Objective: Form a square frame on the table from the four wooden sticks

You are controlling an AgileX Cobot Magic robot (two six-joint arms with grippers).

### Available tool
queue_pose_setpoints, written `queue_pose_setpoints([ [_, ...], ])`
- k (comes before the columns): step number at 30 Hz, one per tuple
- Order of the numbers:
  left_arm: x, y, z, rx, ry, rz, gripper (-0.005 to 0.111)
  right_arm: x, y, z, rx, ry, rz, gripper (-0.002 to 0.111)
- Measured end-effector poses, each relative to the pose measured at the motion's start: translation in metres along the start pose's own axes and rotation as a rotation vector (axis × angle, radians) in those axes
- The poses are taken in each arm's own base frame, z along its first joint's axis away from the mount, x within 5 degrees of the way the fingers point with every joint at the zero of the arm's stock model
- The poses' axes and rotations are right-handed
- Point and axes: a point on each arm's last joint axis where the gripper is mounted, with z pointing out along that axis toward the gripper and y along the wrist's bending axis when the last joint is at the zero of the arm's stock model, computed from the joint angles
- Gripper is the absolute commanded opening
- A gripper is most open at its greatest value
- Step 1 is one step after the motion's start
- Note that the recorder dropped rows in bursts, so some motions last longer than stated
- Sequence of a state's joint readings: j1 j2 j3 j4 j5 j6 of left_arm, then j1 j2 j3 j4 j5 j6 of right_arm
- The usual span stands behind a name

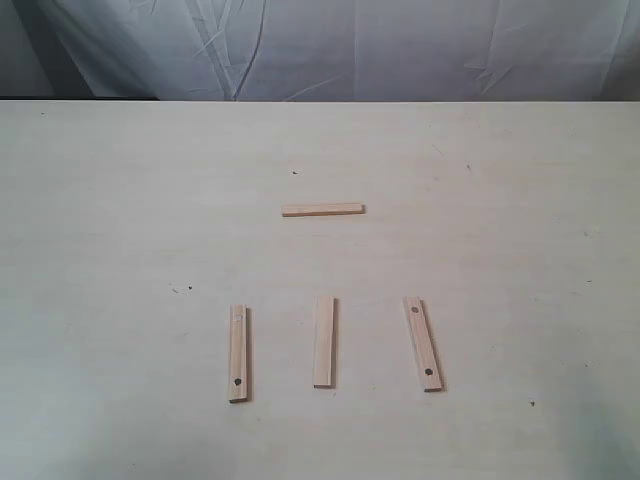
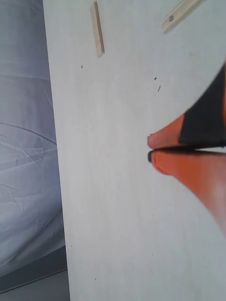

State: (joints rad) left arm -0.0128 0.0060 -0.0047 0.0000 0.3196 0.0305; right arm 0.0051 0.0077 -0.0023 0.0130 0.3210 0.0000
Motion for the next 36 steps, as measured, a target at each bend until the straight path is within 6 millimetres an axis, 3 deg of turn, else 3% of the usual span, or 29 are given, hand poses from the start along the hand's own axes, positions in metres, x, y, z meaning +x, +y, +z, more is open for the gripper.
queue_pose_setpoints([
  [36,0.0000,0.0000,0.0000,0.000,0.000,0.000,0.000,-0.0046,0.0000,-0.0001,0.001,-0.051,-0.002,-0.001],
])
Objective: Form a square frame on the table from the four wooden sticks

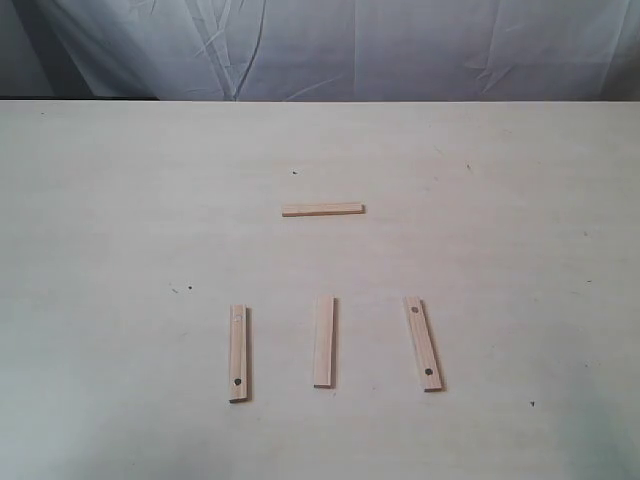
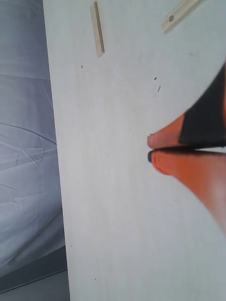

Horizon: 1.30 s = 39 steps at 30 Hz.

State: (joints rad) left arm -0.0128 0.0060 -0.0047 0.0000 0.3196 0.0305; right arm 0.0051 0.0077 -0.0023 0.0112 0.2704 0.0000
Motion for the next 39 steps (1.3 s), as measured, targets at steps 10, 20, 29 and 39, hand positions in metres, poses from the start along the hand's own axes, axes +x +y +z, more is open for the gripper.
queue_pose_setpoints([
  [10,0.000,0.000,0.000,0.000,0.000,0.000,0.000,-0.033,0.000,-0.006,0.000,-0.366,-0.002,-0.001],
  [20,0.000,0.000,0.000,0.000,0.000,0.000,0.000,-0.037,0.000,-0.008,0.000,-0.421,-0.002,-0.001],
  [29,0.000,0.000,0.000,0.000,0.000,0.000,0.000,-0.055,0.000,-0.014,-0.001,-0.342,-0.001,-0.001],
  [39,0.000,0.000,0.000,0.000,0.000,0.000,0.000,-0.120,0.002,0.001,-0.002,0.223,0.001,-0.001],
])
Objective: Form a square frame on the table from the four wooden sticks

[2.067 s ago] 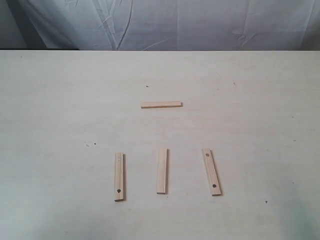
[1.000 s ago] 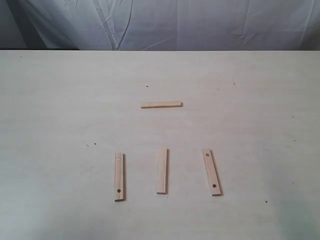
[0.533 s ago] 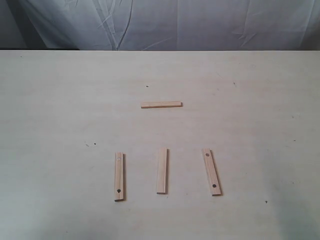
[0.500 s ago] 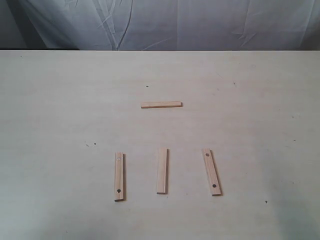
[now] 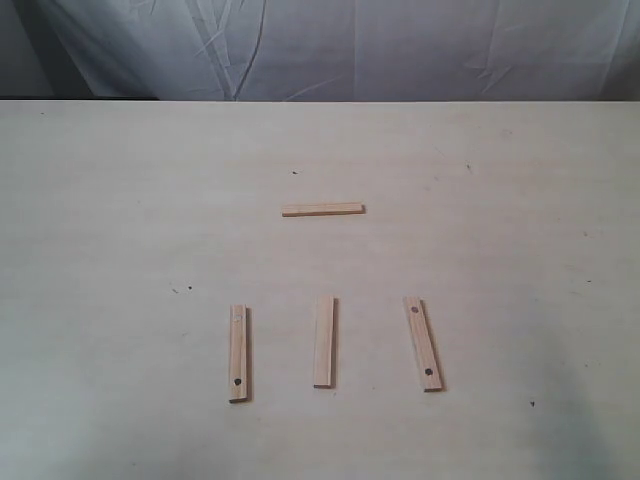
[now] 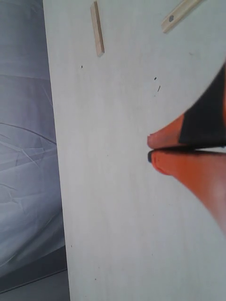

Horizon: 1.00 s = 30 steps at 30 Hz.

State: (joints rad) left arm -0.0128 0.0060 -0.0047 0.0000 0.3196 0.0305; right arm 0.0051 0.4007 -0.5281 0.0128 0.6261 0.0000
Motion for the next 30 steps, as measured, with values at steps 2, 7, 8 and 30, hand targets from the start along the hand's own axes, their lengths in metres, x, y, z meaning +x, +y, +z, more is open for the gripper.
queue_pose_setpoints([
  [2,0.000,0.000,0.000,0.000,0.000,0.000,0.000,-0.007,0.001,0.010,-0.006,0.098,0.010,-0.001],
  [7,0.000,0.000,0.000,0.000,0.000,0.000,0.000,-0.009,0.001,0.034,-0.007,0.218,0.014,-0.001],
  [8,0.000,0.000,0.000,0.000,0.000,0.000,0.000,-0.009,0.001,0.037,-0.008,0.235,0.016,-0.001],
  [30,0.000,0.000,0.000,0.000,0.000,0.000,0.000,0.015,0.070,0.153,-0.221,0.809,0.133,-0.001],
])
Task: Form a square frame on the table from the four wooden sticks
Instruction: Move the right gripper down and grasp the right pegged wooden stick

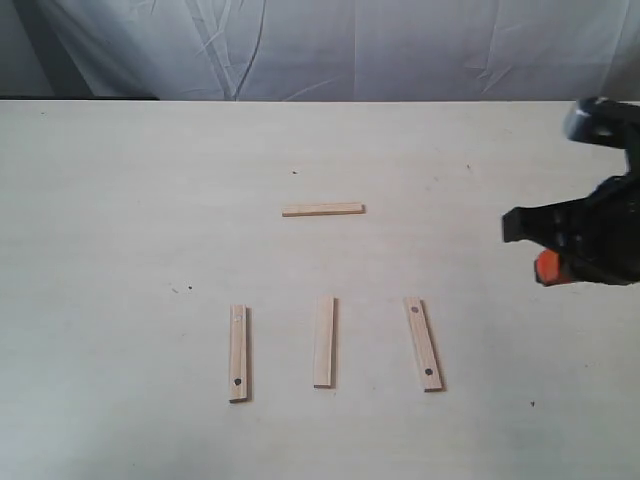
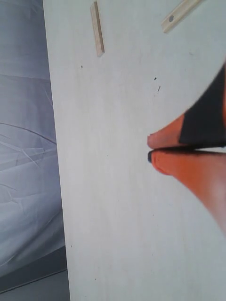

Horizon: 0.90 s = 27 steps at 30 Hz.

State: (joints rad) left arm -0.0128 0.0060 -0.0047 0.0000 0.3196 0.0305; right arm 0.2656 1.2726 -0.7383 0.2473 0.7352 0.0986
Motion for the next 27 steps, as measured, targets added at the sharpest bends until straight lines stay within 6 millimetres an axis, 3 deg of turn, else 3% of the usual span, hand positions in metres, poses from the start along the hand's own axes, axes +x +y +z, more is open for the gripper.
queue_pose_setpoints([
  [7,0.000,0.000,0.000,0.000,0.000,0.000,0.000,0.001,0.060,0.065,0.027,0.173,-0.116,-0.001],
  [11,0.000,0.000,0.000,0.000,0.000,0.000,0.000,-0.001,0.085,0.089,0.117,0.178,-0.124,-0.001],
  [15,0.000,0.000,0.000,0.000,0.000,0.000,0.000,0.004,0.086,0.108,0.182,0.201,-0.076,0.002],
  [21,0.000,0.000,0.000,0.000,0.000,0.000,0.000,0.005,0.084,0.118,0.208,0.212,-0.045,0.039],
  [27,0.000,0.000,0.000,0.000,0.000,0.000,0.000,0.004,0.084,0.122,0.207,0.197,-0.021,0.040],
])
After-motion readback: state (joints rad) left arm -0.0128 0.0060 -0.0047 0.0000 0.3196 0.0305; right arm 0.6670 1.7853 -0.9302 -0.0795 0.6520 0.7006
